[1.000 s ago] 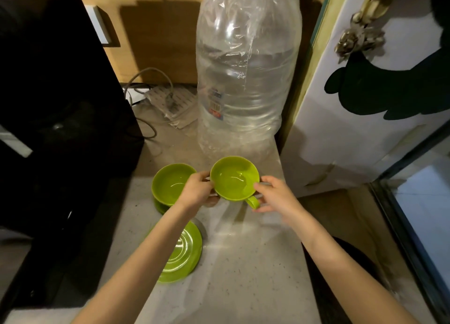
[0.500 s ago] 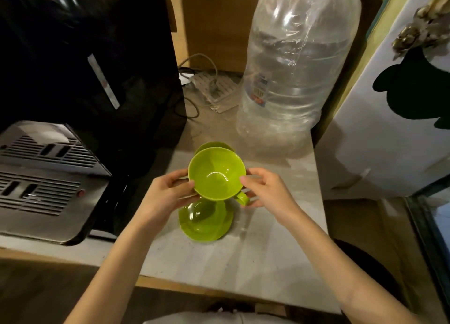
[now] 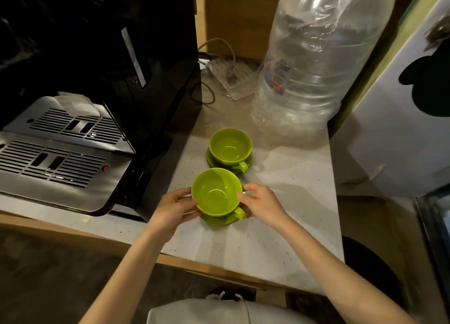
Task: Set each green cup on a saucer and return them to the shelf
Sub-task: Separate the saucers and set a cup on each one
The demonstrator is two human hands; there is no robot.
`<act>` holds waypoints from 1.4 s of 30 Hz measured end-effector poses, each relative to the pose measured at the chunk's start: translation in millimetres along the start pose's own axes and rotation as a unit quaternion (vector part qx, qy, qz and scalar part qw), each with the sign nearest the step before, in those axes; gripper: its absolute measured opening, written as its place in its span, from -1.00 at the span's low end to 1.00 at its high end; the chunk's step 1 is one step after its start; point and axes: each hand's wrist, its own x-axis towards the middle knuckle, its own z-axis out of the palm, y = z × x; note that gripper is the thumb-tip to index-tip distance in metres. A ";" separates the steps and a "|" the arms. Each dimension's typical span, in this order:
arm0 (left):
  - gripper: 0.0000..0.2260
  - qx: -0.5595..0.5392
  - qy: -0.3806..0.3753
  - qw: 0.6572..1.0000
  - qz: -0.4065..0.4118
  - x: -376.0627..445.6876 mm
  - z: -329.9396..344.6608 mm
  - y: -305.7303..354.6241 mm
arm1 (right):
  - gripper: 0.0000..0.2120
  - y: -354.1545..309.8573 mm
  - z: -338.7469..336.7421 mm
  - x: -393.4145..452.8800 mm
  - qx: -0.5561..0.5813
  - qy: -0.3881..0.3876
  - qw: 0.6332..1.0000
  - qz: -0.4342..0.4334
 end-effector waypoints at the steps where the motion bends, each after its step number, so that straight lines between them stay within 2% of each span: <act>1: -0.68 0.002 0.001 1.000 0.000 0.5 0.3 -0.4 | -0.61 0.3 0.4 0.0 -0.004 0.002 1.000 0.001; 8: -0.66 0.012 0.007 1.000 -0.010 5.2 5.5 -0.5 | -0.67 0.1 -1.2 -1.9 -0.005 0.027 1.000 -0.002; 12: -0.65 0.019 0.013 1.000 -0.012 5.8 6.5 -3.1 | -0.68 -0.6 -2.3 -2.6 -0.013 0.016 1.000 -0.012; 16: -0.71 0.088 0.016 0.996 0.002 5.4 5.7 0.0 | -0.70 -2.9 -8.7 1.9 -0.029 0.012 0.999 -0.004; 18: -0.75 0.128 0.051 0.990 0.020 9.2 3.4 0.3 | -0.64 -2.7 -15.0 6.1 -0.021 0.046 0.999 0.005; 21: -0.72 0.199 0.101 0.974 0.022 16.1 -2.4 -6.2 | -0.70 1.9 -18.6 14.0 -0.010 0.046 0.998 0.046; 25: -0.75 0.193 0.047 0.980 -0.026 19.4 -2.8 -12.9 | -0.83 8.9 -10.8 22.4 0.016 -0.004 0.995 0.095; 28: -0.80 0.192 0.066 0.979 -0.008 24.7 -0.8 -17.1 | -0.88 10.3 -6.0 25.7 0.028 0.000 0.995 0.093; 31: -0.79 0.183 0.071 0.980 -0.006 25.1 1.2 -20.2 | -0.86 13.2 -4.0 26.1 0.031 0.002 0.996 0.085; 38: -0.77 0.214 0.025 0.977 0.005 26.9 -1.1 -19.9 | -0.84 16.8 -4.9 22.2 0.065 0.003 0.993 0.096; 42: -0.76 0.175 -0.011 0.984 0.011 22.8 -1.6 -21.8 | -0.86 17.1 -13.2 12.9 0.100 0.000 0.991 0.084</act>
